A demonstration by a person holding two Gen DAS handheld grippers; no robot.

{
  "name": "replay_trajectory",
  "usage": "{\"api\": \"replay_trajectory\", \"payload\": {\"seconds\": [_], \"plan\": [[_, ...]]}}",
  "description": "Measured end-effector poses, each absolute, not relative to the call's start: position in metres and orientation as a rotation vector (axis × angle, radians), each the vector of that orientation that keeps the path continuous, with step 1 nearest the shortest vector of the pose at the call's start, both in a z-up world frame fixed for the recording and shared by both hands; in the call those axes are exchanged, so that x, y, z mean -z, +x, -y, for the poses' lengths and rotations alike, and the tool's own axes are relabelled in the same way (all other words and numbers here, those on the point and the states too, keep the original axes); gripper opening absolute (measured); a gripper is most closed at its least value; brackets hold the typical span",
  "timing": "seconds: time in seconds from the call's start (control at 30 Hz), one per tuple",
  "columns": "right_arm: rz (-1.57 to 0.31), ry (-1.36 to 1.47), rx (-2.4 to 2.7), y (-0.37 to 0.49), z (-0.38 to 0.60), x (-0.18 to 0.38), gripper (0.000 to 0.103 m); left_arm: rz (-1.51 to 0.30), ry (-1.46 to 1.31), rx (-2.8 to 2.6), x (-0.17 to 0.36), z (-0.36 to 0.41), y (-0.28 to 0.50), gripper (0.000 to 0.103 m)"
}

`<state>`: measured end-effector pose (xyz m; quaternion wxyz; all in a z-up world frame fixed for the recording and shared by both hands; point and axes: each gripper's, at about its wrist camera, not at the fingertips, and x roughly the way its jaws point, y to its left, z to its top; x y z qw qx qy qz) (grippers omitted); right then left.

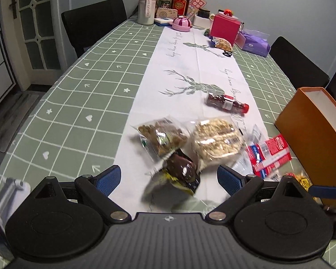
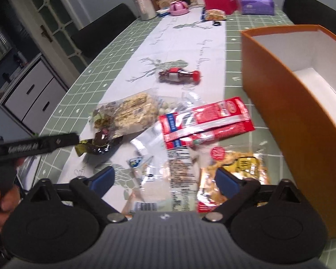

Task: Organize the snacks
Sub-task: 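Grasp the dark foil snack bag with the left tool while the right tool approaches the white bag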

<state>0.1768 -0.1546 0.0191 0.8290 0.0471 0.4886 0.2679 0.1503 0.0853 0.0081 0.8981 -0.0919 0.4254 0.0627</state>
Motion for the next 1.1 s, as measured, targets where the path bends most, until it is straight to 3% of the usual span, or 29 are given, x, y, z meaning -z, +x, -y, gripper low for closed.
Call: {"api": "replay_trajectory", "payload": {"seconds": [0.37,0.43,0.63,0.9,1.03,1.1], "plan": [[-1.031,-0.099,-0.589,0.184,0.106,0.005,0.082,-0.938,-0.176,-0.094,0.026,-0.095,0.176,0.103],[-1.031,-0.119,-0.582,0.185,0.103,0.009,0.083,-0.957,-0.146,-0.078,0.034,-0.091,0.179,0.094],[-1.047,-0.202,-0.572,0.185,0.099,0.019,0.083,-0.984,-0.139,0.012,0.053,-0.085,0.182,0.087],[-1.050,-0.276,-0.576,0.181,0.098,0.025,0.077,-0.956,0.034,0.036,0.059,-0.060,0.174,0.087],[-1.044,-0.274,-0.587,0.178,0.099,0.024,0.072,-0.939,0.032,0.057,0.058,-0.057,0.169,0.066],[-1.044,-0.265,-0.592,0.178,0.101,0.022,0.070,-0.937,0.032,0.061,0.058,-0.058,0.168,0.064]]}}
